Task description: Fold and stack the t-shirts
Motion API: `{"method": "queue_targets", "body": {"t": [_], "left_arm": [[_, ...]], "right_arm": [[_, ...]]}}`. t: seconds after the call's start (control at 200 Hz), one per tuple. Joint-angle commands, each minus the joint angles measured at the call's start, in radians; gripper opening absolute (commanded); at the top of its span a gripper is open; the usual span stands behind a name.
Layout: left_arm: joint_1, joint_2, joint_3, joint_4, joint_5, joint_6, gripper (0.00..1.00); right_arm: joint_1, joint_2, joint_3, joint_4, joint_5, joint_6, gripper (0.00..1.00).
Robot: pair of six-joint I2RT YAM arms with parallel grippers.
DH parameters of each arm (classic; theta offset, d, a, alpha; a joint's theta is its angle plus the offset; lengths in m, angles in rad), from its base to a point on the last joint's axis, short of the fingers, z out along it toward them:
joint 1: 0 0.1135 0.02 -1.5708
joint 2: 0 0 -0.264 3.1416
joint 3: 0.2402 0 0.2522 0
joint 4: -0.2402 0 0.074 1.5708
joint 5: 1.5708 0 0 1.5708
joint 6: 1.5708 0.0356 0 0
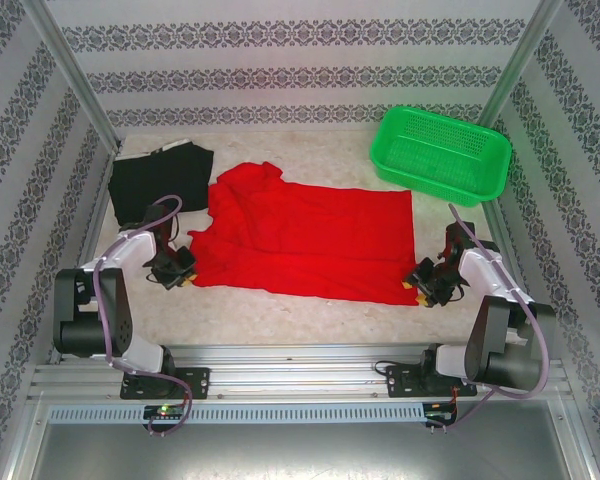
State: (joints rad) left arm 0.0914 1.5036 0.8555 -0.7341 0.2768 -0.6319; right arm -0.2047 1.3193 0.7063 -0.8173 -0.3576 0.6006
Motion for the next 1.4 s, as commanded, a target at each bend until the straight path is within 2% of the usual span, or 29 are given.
{"method": "queue_targets", "body": {"t": [0.0, 0.095, 0.19, 0.345, 0.39, 0.44, 0.49, 0.56, 0.684, 0.864, 0.964, 1.124, 1.139, 1.159, 1.324, 1.399], "left_arm": [[0.059, -0.05, 0.023, -0.058, -0.085, 0.072, 0.07], [0.1, -0.079, 0.013, -0.081, -0.092, 0.104, 0.07], [0.103, -0.075, 0.029, -0.091, -0.071, 0.123, 0.09], [0.076, -0.091, 0.101, -0.142, -0.081, 0.113, 0.47], [0.05, -0.106, 0.138, -0.175, -0.098, 0.108, 0.54], [0.011, -0.123, 0.179, -0.206, -0.118, 0.101, 0.56], [-0.031, -0.129, 0.214, -0.226, -0.12, 0.084, 0.56], [-0.1, -0.109, 0.238, -0.214, -0.069, 0.047, 0.56], [-0.194, -0.047, 0.231, -0.197, -0.026, -0.001, 0.51], [-0.204, -0.002, 0.18, -0.098, 0.021, -0.056, 0.49], [-0.211, 0.052, 0.161, -0.045, 0.048, -0.088, 0.48], [-0.214, 0.079, 0.144, 0.011, 0.018, -0.128, 0.49], [-0.214, 0.083, 0.144, 0.019, 0.018, -0.132, 0.49], [-0.214, 0.092, 0.139, 0.031, 0.022, -0.14, 0.49], [-0.214, 0.132, 0.125, 0.089, 0.013, -0.174, 0.44], [-0.214, 0.14, 0.133, 0.104, 0.03, -0.181, 0.38]], "right_arm": [[0.013, -0.012, -0.005, -0.015, 0.04, 0.015, 0.43], [0.017, -0.027, -0.003, -0.014, 0.037, 0.031, 0.43], [0.036, -0.023, 0.031, -0.01, 0.033, 0.044, 0.45], [0.067, 0.013, 0.103, -0.042, 0.036, 0.033, 0.51], [0.071, 0.005, 0.117, -0.049, 0.033, 0.031, 0.53], [0.072, -0.006, 0.131, -0.061, 0.034, 0.029, 0.54], [0.073, -0.017, 0.142, -0.072, 0.034, 0.025, 0.55], [0.073, -0.022, 0.151, -0.08, 0.031, 0.015, 0.57], [0.074, -0.029, 0.174, -0.086, 0.008, -0.013, 0.63], [0.094, -0.111, 0.179, -0.013, -0.066, -0.05, 0.8], [0.108, -0.164, 0.17, 0.041, -0.11, -0.063, 0.83], [0.124, -0.234, 0.162, 0.095, -0.15, -0.063, 0.86], [0.124, -0.237, 0.162, 0.097, -0.155, -0.063, 0.96], [0.125, -0.24, 0.162, 0.099, -0.156, -0.062, 0.98], [0.131, -0.264, 0.173, 0.1, -0.17, -0.06, 0.98], [0.132, -0.273, 0.181, 0.095, -0.167, -0.06, 0.98]]}}
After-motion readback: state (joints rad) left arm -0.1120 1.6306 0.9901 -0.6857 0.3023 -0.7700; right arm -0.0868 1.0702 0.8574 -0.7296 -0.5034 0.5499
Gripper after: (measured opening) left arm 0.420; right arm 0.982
